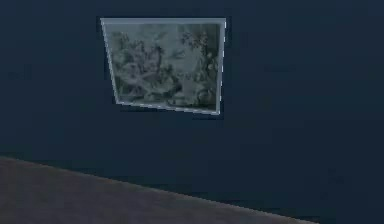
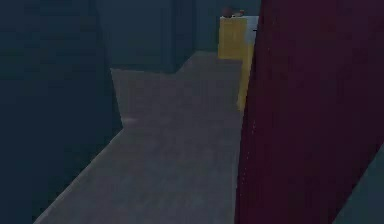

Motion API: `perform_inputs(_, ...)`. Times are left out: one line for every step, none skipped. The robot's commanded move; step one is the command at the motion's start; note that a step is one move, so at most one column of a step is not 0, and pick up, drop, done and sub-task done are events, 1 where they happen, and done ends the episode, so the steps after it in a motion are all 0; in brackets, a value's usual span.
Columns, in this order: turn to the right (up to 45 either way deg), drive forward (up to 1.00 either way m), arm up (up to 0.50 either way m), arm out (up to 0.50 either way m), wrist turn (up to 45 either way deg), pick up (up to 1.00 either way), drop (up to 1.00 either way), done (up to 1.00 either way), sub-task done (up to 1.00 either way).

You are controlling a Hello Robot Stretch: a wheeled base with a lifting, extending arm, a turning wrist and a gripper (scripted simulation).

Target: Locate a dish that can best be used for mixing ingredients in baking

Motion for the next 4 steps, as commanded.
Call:
perform_inputs(45.0,0.00,0.00,0.00,0.0,0.00,0.00,0.00,0.00)
perform_inputs(45.0,0.00,0.00,0.00,0.0,0.00,0.00,0.00,0.00)
perform_inputs(0.0,0.15,0.00,0.00,0.0,0.00,0.00,0.00,0.00)
perform_inputs(-36.0,0.00,0.00,0.00,0.0,0.00,0.00,0.00,0.00)
